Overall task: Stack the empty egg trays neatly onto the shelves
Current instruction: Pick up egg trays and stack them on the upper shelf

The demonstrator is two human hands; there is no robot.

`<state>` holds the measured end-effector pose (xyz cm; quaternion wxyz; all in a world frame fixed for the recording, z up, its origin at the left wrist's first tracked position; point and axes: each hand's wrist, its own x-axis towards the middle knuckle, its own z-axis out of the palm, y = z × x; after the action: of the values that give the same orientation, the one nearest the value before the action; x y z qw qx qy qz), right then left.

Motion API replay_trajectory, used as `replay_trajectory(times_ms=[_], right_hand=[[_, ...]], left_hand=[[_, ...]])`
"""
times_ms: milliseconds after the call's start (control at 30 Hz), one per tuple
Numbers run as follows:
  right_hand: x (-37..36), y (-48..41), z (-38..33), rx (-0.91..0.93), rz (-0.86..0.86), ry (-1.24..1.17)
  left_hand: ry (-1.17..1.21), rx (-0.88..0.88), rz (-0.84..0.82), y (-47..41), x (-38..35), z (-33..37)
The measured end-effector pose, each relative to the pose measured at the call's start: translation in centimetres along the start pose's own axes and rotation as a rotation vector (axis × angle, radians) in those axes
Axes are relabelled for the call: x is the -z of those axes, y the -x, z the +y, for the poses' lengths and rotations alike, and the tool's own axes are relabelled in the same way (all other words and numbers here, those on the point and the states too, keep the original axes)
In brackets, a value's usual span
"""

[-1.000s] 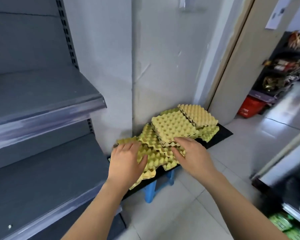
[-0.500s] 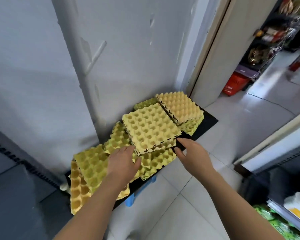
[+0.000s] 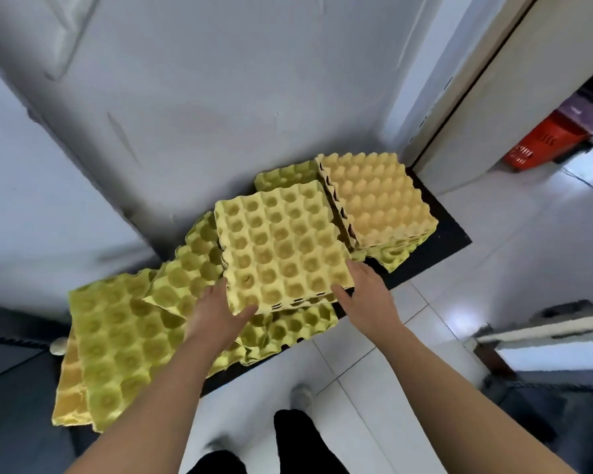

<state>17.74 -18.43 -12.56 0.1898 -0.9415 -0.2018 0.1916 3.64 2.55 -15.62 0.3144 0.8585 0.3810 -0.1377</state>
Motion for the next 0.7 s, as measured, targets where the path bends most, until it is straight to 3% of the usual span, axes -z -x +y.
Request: replay_trajectory(times_ms=[200, 400, 533, 700], right_hand=[[-2.5, -6.1, 3.3, -0.053, -0.154, -0.007], [-4.4, -9.0, 4.6, -0.138, -0.267, -0.136], [-4.8, -9.4, 4.5, -0.156, -0.239, -0.084], [-4.4, -8.8, 3.4, -0.202, -0.228, -0.198]], left_hand=[[0.118, 0.174, -0.067, -4.5, -3.9, 0.2], [0.294, 0.229, -0.077, -6.8, -5.7, -0.3], [0.366, 0.237, -0.054, -7.0, -5.5, -0.5], [0.398, 0.201, -0.014, -6.4, -3.5, -1.3]])
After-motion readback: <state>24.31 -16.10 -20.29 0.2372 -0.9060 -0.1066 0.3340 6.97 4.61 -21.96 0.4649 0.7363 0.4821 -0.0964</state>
